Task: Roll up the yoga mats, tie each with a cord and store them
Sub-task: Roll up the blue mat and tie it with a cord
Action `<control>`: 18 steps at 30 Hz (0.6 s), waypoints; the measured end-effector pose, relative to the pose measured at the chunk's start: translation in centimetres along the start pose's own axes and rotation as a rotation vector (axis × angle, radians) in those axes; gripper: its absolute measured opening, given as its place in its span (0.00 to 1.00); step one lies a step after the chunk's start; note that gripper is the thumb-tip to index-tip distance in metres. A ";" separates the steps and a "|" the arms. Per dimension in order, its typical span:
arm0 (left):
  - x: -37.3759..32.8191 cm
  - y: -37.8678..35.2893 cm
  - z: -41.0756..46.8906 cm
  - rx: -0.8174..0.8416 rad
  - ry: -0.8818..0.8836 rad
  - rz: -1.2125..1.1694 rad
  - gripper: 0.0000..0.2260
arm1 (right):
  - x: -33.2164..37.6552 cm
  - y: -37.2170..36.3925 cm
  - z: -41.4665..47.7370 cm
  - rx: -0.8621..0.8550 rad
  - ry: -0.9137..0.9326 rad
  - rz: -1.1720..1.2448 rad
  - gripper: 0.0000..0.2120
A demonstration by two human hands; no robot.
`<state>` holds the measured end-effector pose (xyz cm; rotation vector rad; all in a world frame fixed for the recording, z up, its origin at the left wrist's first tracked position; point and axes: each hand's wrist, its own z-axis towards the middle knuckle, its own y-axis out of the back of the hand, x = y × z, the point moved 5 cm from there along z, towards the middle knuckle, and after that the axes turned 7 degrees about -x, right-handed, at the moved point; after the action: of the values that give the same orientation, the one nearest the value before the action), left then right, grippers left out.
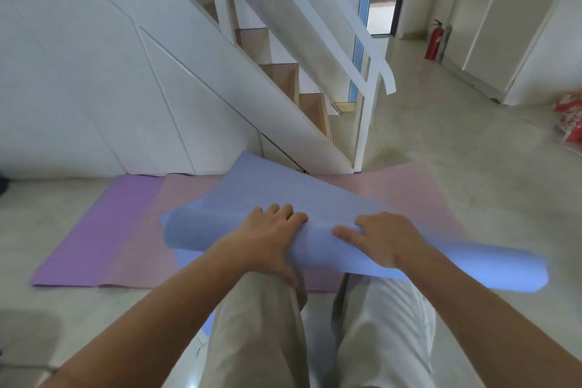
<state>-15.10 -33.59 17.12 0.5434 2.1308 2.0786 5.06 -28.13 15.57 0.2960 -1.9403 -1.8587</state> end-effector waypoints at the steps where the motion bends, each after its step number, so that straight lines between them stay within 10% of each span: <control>1: -0.4 0.1 -0.1 -0.015 0.014 0.044 0.42 | -0.1 0.1 0.4 0.060 0.003 0.046 0.31; 6: -0.4 1.5 0.2 0.107 0.097 -0.071 0.33 | 0.0 -0.1 0.2 0.270 -0.030 0.162 0.29; 13: 1.6 0.8 2.2 0.452 0.184 -0.295 0.32 | 1.7 -0.5 -3.2 -0.132 0.282 -0.097 0.40; 18: 2.2 0.4 1.9 0.594 0.175 -0.491 0.31 | 1.6 0.5 -1.0 0.030 0.212 0.041 0.33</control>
<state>-16.49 -31.07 17.83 -0.1310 2.6380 1.2698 4.23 -29.70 16.35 0.4412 -1.8180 -1.6993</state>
